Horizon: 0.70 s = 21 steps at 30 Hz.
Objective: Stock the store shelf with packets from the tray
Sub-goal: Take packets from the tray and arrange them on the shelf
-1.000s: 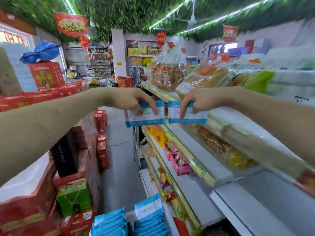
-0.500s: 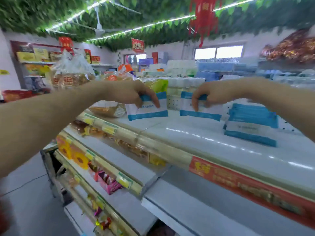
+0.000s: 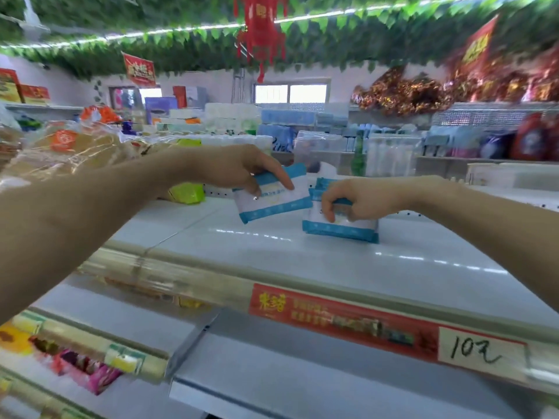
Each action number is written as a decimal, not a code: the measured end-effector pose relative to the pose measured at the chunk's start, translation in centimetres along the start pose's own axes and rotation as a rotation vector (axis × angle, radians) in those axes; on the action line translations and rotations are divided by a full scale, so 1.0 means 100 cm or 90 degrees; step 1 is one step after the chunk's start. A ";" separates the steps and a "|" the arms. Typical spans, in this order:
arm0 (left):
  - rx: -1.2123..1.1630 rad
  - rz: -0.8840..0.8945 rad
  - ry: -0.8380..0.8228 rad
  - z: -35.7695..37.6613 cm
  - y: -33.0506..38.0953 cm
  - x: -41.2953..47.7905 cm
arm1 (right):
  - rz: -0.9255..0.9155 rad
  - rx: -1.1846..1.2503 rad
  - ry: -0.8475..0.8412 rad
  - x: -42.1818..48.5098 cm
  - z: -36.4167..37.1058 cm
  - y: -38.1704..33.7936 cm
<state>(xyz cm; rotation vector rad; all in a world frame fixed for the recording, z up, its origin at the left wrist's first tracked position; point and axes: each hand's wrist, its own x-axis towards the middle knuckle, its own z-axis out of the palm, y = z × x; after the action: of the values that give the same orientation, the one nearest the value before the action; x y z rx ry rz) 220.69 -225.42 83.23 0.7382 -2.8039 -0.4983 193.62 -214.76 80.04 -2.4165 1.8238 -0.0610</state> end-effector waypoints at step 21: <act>-0.110 0.061 -0.026 0.006 0.000 0.035 | 0.024 0.050 0.164 -0.016 0.011 0.044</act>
<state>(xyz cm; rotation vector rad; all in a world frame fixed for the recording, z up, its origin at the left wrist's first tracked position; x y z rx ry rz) 217.53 -227.08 83.05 0.5618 -2.7712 -0.7351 189.10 -214.37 78.48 -2.4136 1.9265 -0.4518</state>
